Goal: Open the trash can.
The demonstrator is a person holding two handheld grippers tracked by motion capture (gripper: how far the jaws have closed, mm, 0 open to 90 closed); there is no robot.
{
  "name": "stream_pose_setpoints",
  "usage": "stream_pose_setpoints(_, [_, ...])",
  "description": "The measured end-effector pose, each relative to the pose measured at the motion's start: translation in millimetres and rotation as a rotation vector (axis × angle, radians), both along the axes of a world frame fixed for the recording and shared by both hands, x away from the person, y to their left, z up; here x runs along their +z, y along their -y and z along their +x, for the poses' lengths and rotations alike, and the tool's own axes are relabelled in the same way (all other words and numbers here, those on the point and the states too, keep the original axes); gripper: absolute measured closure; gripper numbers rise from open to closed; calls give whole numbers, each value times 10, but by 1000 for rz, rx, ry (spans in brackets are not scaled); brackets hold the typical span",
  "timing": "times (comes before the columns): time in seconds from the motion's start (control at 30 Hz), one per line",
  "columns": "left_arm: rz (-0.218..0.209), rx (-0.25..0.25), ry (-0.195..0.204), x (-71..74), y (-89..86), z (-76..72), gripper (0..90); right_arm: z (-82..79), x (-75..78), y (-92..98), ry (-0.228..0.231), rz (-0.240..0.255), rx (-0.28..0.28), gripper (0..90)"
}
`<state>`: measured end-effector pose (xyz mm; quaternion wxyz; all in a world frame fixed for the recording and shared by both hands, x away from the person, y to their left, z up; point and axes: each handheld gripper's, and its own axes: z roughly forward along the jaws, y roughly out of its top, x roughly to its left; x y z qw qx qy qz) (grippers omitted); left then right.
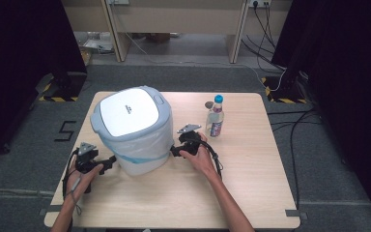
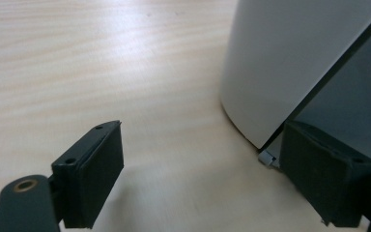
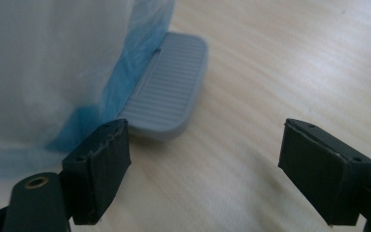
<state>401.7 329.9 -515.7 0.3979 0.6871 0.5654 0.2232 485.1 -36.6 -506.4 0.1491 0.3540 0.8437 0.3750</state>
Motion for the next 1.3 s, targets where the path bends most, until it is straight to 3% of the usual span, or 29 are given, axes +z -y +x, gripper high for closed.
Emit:
stream_pose_setpoints(0.03, [-27, 3, -6, -17, -20, 76, 152, -9, -10, 10, -9, -14, 7, 174])
stream_pose_setpoints(0.07, [-27, 3, -6, -17, -20, 76, 152, -9, -10, 10, -9, -14, 7, 174])
stream_pose_setpoints(0.1, [-41, 7, -7, -26, -32, 116, 152, -37, -39, -4, -33, -38, 11, 178])
stream_pose_setpoints(0.13, [-58, 16, -3, -32, -45, 132, 150, -88, -79, -24, -26, -70, 11, 186])
stream_pose_setpoints(0.23, [-53, 24, -5, -36, -56, 63, 149, -107, -58, -5, -15, -70, 1, 186])
stream_pose_setpoints(0.3, [-11, 16, -8, -46, -33, -124, 149, -101, 20, 48, -17, -34, -46, 186])
stream_pose_setpoints(0.37, [-14, 12, -7, -46, -23, -194, 149, -68, 88, 95, 0, -4, -62, 186])
stream_pose_setpoints(0.43, [-7, -11, 6, -32, 54, -380, 149, -47, 141, 126, 6, 19, -74, 186])
stream_pose_setpoints(0.6, [-17, -51, 43, 3, 243, -560, 148, 20, 258, 118, 15, 83, -80, 186])
stream_pose_setpoints(0.67, [-21, -57, 53, 6, 296, -591, 149, 39, 270, 89, 28, 82, -76, 186])
stream_pose_setpoints(0.9, [-6, -56, 69, 23, 391, -578, 125, 108, 199, 0, 7, 68, -75, 186])
stream_pose_setpoints(0.93, [-11, -46, 67, 19, 388, -570, 119, 115, 126, -34, 11, 17, -79, 175])
stream_pose_setpoints(1.03, [-1, -29, 71, 19, 384, -554, 111, 84, 88, -50, 14, 53, -86, 194])
stream_pose_setpoints(1.2, [-7, 8, 81, 6, 363, -475, 111, 42, 93, -60, 22, 41, -111, 197])
stream_pose_setpoints(1.3, [-22, 44, 76, 0, 318, -355, 116, -2, 78, -64, 21, 50, -133, 198])
